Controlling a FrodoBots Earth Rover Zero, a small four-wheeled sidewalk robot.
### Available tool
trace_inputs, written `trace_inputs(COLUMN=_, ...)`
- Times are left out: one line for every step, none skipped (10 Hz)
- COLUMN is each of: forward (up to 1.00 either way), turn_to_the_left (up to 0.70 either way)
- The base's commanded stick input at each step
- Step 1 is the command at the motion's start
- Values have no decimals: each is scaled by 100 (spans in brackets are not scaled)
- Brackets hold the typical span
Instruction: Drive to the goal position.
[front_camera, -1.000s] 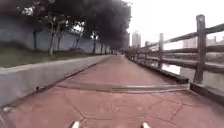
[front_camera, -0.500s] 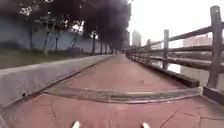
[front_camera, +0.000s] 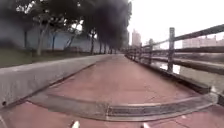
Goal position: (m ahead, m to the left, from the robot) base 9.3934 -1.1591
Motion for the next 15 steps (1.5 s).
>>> trace_inputs(forward=70, turn_to_the_left=0)
trace_inputs(forward=70, turn_to_the_left=0)
trace_inputs(forward=70, turn_to_the_left=0)
trace_inputs(forward=70, turn_to_the_left=0)
trace_inputs(forward=70, turn_to_the_left=0)
trace_inputs(forward=70, turn_to_the_left=0)
trace_inputs(forward=70, turn_to_the_left=0)
trace_inputs(forward=70, turn_to_the_left=0)
trace_inputs(forward=70, turn_to_the_left=0)
trace_inputs(forward=70, turn_to_the_left=0)
trace_inputs(forward=70, turn_to_the_left=0)
trace_inputs(forward=70, turn_to_the_left=0)
trace_inputs(forward=70, turn_to_the_left=0)
trace_inputs(forward=70, turn_to_the_left=0)
trace_inputs(forward=70, turn_to_the_left=0)
